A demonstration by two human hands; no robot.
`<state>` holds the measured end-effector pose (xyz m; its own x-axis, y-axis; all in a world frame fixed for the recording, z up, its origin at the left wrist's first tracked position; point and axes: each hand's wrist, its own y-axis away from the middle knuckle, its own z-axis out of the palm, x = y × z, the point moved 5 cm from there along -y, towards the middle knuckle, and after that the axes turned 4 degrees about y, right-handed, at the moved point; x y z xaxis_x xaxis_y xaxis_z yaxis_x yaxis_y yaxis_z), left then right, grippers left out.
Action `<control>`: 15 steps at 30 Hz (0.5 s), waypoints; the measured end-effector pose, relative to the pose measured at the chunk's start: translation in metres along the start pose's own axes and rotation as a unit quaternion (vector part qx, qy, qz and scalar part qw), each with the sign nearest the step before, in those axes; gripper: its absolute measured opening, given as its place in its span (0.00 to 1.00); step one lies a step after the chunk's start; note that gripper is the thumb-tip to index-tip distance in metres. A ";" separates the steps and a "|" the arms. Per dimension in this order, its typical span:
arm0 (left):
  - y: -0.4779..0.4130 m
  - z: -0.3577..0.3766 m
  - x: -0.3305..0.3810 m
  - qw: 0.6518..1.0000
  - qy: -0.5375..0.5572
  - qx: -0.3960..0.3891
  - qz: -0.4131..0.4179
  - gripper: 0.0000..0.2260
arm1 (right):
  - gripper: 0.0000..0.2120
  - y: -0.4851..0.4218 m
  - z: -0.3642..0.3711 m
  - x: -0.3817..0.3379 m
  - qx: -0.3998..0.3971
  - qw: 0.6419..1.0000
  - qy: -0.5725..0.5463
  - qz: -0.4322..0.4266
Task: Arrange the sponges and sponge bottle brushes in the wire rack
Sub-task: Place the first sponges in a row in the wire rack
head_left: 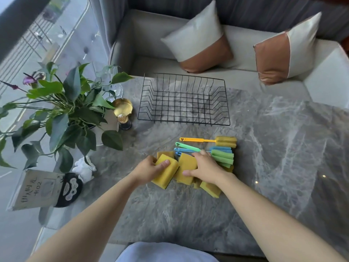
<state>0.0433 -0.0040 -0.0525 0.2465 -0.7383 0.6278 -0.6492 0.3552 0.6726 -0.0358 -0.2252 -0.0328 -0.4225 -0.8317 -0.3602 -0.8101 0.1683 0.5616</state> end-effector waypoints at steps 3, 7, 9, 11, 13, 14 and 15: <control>0.007 -0.006 0.005 0.997 0.053 -0.049 0.011 0.26 | 0.36 0.000 0.002 0.003 -0.014 0.999 -0.046 -0.007; 0.017 -0.025 0.034 0.989 0.056 -0.070 0.118 0.18 | 0.29 0.002 -0.006 0.006 0.006 0.996 -0.081 -0.022; 0.015 -0.040 0.051 0.978 0.041 -0.021 0.203 0.20 | 0.28 0.004 -0.016 0.008 0.033 0.994 -0.094 -0.034; 0.012 -0.048 0.064 0.960 -0.014 0.045 0.276 0.22 | 0.26 0.005 -0.027 0.009 0.066 0.991 -0.103 -0.048; 0.011 -0.044 0.071 0.936 -0.076 0.087 0.333 0.24 | 0.24 0.008 -0.036 0.009 0.103 0.986 -0.116 -0.057; 0.010 -0.039 0.071 0.926 -0.098 0.089 0.354 0.24 | 0.23 0.009 -0.039 0.009 0.122 0.983 -0.124 -0.060; 0.009 -0.032 0.068 0.919 -0.119 0.084 0.367 0.24 | 0.22 0.011 -0.042 0.008 0.143 0.979 -0.128 -0.064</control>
<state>0.0776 -0.0323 0.0087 -0.4539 -0.4468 0.7710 -0.6842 0.7290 0.0197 -0.0307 -0.2520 0.0022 -0.3684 -0.7026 -0.6088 -0.9283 0.2430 0.2814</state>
